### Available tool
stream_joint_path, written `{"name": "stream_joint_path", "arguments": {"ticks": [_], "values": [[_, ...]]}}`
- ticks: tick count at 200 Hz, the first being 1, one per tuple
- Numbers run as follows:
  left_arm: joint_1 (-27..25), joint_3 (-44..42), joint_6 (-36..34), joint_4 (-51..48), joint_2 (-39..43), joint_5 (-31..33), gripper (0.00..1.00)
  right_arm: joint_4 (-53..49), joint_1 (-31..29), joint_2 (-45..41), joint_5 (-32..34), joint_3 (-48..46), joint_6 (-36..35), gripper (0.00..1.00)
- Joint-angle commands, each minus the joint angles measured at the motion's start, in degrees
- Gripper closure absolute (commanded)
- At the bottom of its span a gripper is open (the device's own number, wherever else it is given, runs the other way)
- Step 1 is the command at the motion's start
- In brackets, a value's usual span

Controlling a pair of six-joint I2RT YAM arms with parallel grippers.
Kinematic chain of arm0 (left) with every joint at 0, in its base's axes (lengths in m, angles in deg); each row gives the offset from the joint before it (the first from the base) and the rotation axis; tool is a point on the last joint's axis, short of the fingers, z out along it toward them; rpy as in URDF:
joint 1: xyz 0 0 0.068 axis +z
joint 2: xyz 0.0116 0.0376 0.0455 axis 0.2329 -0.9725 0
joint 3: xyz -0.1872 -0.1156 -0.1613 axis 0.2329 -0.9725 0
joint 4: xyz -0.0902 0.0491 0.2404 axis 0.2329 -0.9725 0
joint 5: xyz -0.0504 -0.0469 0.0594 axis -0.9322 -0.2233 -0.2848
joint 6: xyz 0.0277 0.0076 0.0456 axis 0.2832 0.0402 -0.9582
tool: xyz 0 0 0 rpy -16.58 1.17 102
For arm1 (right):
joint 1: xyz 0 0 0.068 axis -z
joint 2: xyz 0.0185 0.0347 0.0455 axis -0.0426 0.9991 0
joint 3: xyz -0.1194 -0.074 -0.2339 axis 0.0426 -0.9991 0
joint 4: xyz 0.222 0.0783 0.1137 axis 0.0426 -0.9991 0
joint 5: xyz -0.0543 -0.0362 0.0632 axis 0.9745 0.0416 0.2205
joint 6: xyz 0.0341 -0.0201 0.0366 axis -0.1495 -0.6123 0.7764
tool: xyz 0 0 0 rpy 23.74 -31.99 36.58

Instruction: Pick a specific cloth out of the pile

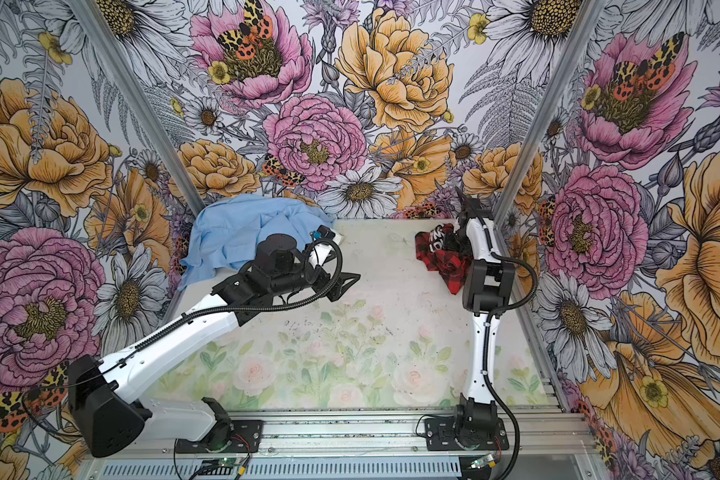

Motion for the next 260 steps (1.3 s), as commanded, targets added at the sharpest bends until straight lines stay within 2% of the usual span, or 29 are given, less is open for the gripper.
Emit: {"name": "stream_joint_path", "arguments": {"ticks": [1, 20, 34, 50, 83, 166, 213, 226, 243, 260], "values": [[-0.2, 0.9, -0.2, 0.2, -0.6, -1.5, 0.01, 0.7, -0.8, 0.4, 0.5, -0.8, 0.2, 0.95], [-0.2, 0.9, -0.2, 0.2, -0.5, -1.5, 0.01, 3.1, -1.1, -2.4, 2.2, -3.5, 0.3, 0.81], [-0.2, 0.9, -0.2, 0.2, -0.3, -1.6, 0.01, 5.1, -1.1, -5.2, 3.3, -6.0, 0.6, 0.64], [-0.2, 1.0, -0.1, 0.2, -0.2, -1.7, 0.01, 6.2, -1.1, -8.3, 4.3, -7.4, 0.7, 0.49], [-0.2, 0.9, 0.0, 0.2, 0.2, -1.9, 0.01, 6.3, -1.1, -13.4, 6.2, -8.2, 0.9, 0.38], [-0.4, 0.8, -0.2, 0.2, 0.4, -1.4, 0.01, 6.3, -1.2, -23.9, 7.3, -12.6, 1.9, 0.37], [-0.8, 0.6, -0.5, 0.2, 0.5, -0.9, 0.01, 6.1, -0.5, -24.7, 3.5, -17.2, 3.0, 0.34], [-0.8, 0.7, -0.4, 0.1, 0.4, -1.0, 0.01, 6.2, -0.3, -24.7, 0.9, -18.7, 3.6, 0.32], [-0.8, 0.7, -0.5, 0.2, 0.4, -1.2, 0.01, 6.3, -0.2, -24.1, -3.5, -20.0, 3.3, 0.24], [-0.9, 0.8, -0.5, 0.1, 0.5, -1.2, 0.01, 6.3, -0.3, -24.0, -3.5, -20.9, 3.0, 0.17]]}}
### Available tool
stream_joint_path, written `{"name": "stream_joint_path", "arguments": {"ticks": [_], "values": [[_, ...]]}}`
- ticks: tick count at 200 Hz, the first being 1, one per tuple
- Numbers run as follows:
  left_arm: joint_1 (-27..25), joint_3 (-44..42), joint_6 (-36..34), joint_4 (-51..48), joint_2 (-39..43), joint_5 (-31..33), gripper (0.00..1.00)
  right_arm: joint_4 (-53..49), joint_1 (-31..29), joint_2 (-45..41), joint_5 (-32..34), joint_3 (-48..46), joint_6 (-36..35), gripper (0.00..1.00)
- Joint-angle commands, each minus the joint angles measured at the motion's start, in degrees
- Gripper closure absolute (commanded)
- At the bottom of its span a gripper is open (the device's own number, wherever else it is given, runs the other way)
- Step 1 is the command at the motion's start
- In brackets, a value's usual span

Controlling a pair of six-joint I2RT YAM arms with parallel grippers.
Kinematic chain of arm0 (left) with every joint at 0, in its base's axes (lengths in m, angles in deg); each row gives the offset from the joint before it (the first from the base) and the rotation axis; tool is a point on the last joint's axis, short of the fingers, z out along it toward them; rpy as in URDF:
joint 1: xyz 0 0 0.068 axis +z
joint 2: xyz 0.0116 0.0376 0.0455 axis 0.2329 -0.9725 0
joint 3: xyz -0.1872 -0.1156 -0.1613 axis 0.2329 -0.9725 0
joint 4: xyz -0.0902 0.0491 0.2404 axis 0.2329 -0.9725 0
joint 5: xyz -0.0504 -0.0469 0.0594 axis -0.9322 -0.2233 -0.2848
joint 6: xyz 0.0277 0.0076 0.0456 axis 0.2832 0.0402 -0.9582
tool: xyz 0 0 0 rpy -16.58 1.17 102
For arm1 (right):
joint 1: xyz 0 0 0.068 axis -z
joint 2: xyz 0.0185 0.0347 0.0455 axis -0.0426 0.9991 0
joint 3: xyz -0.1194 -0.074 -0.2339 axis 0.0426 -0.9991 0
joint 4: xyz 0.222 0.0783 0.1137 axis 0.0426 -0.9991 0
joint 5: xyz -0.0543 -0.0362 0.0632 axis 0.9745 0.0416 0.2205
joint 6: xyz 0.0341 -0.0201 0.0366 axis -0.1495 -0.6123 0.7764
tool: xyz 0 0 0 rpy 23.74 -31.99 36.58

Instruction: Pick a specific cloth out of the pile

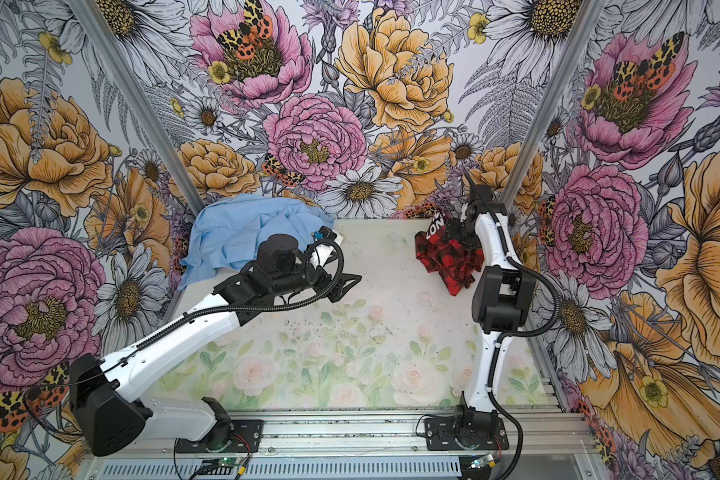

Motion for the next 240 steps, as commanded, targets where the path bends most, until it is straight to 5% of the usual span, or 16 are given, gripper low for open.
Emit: {"name": "stream_joint_path", "arguments": {"ticks": [1, 51, 139, 180, 215, 240], "values": [[-0.4, 0.7, -0.5, 0.2, 0.7, -0.8, 0.01, 0.4, 0.2, -0.7, -3.4, -0.9, -0.1, 0.17], [-0.5, 0.8, -0.4, 0.2, 0.5, -1.3, 0.01, 0.3, 0.5, -4.0, 3.9, -5.0, -0.7, 0.07], [-0.6, 0.8, -0.3, 0.2, 0.6, -1.4, 0.01, 1.5, 0.3, -14.1, 2.6, -10.7, -1.5, 0.02], [-0.8, 0.9, -0.2, 0.1, 0.1, -1.8, 0.01, 8.7, -0.1, -15.7, -1.5, -11.5, 0.9, 0.04], [-0.9, 0.8, -0.5, 0.0, 0.5, -1.1, 0.01, 15.4, -0.2, -8.9, -12.9, -7.9, 6.9, 0.10], [-0.9, 0.7, -0.9, -0.1, 0.6, -0.7, 0.01, 19.3, -0.5, -4.9, -13.5, -8.2, 10.2, 0.10]]}}
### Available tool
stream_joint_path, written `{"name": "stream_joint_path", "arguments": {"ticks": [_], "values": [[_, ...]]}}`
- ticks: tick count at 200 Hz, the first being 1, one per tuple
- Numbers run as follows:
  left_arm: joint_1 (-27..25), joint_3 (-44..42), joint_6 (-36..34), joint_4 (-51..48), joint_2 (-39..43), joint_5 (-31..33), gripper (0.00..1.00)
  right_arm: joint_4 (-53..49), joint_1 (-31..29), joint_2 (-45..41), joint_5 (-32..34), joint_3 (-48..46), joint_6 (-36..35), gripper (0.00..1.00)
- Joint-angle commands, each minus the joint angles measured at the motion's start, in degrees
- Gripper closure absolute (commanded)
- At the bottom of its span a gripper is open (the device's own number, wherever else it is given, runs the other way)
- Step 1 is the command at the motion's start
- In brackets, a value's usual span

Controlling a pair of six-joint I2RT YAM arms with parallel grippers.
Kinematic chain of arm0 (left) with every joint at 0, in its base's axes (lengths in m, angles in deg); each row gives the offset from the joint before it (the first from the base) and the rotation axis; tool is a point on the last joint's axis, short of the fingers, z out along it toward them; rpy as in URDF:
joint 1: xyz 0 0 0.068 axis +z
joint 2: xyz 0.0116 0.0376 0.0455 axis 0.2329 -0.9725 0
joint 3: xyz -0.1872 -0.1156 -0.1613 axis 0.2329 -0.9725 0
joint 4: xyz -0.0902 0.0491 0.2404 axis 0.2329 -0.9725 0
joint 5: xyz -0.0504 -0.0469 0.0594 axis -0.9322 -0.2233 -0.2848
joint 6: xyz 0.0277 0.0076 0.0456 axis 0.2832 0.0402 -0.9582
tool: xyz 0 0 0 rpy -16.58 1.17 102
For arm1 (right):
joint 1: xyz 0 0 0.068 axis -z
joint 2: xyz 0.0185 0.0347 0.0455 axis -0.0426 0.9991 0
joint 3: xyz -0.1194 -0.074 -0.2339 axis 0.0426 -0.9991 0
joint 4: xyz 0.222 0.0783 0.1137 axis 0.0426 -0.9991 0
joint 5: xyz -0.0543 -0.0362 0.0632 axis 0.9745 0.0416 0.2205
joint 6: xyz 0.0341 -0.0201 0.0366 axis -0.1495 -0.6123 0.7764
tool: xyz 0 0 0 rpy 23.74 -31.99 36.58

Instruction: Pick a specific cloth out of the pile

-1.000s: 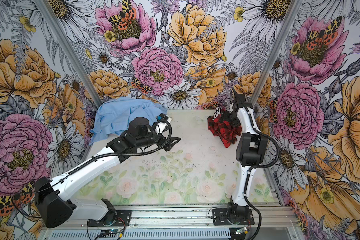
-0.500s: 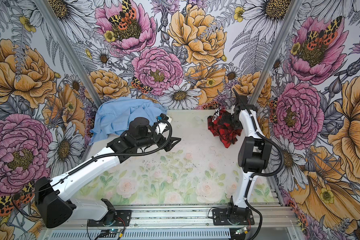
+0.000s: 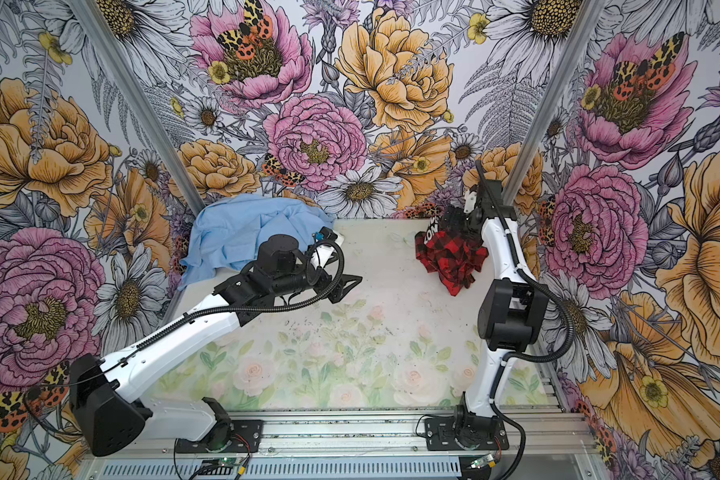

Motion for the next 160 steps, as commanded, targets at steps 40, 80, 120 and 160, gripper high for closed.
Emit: {"name": "stream_joint_path", "arguments": {"ticks": [40, 80, 120, 160], "values": [[-0.6, 0.9, -0.8, -0.3, 0.6, -0.1, 0.01, 9.0, 1.7, 6.9, -0.6, -7.0, 9.7, 0.10], [-0.6, 1.0, -0.8, -0.2, 0.5, -0.7, 0.01, 9.2, 3.9, 9.6, 2.6, -11.1, 10.2, 0.10], [-0.6, 0.9, -0.9, -0.2, 0.3, -0.3, 0.01, 12.2, 3.9, 8.0, -0.3, -11.7, 8.5, 0.10], [-0.6, 0.9, -1.0, -0.2, 0.1, -0.3, 0.01, 12.8, 3.9, 1.5, -0.1, -11.5, 9.3, 0.08]]}}
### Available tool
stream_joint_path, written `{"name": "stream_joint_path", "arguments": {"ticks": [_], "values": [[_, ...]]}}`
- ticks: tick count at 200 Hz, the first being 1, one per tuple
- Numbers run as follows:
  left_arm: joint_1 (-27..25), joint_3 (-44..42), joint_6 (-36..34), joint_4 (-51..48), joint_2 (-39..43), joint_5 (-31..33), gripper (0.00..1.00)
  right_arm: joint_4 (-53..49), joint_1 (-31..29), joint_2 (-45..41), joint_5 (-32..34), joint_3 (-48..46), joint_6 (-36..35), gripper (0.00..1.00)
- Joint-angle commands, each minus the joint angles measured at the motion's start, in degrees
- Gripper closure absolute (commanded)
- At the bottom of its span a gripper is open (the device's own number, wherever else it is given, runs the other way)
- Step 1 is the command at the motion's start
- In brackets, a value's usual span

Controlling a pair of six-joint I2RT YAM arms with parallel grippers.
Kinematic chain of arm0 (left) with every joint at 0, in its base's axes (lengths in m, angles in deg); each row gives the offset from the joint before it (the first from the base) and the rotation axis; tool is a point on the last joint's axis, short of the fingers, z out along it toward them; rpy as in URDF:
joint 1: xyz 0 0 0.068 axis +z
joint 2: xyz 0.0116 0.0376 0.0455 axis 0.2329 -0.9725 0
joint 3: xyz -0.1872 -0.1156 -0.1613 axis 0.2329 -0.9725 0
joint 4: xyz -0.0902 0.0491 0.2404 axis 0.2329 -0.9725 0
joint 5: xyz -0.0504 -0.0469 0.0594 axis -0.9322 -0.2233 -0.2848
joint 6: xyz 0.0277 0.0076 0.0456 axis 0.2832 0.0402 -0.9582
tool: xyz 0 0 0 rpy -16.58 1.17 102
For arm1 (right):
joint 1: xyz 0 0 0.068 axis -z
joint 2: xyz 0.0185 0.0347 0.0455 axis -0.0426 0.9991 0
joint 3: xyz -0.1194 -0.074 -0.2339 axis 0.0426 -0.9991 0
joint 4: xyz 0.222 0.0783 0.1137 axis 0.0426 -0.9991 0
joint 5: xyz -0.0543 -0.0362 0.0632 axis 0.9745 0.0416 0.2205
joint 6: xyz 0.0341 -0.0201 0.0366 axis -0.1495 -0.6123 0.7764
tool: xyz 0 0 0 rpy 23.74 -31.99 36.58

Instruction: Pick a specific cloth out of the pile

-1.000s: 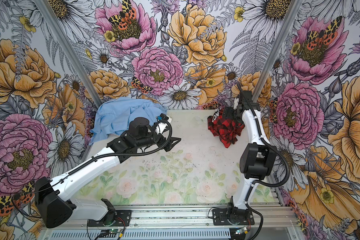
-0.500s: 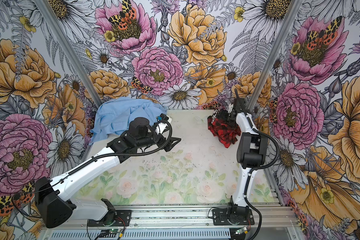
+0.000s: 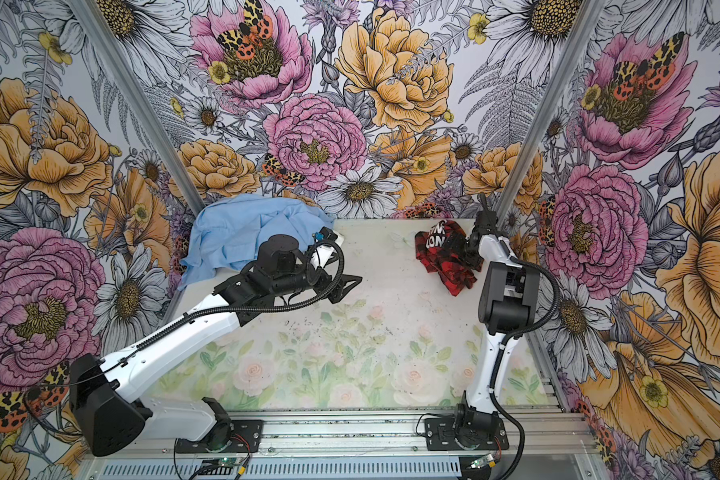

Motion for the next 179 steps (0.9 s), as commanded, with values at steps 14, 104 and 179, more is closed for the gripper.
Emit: {"name": "stream_joint_path", "arguments": {"ticks": [14, 104, 179], "values": [[-0.5, 0.9, -1.1, -0.2, 0.3, -0.3, 0.01, 1.9, -0.2, -8.2, -0.2, 0.4, 0.3, 0.08], [0.4, 0.7, -1.5, -0.3, 1.5, 0.7, 0.01, 4.7, -2.4, -20.3, -4.4, -4.6, -4.4, 0.07], [10.5, -0.4, 2.3, 0.8, 2.8, 11.2, 0.01, 30.3, -15.0, -53.6, -0.5, -43.0, -7.9, 0.01]]}}
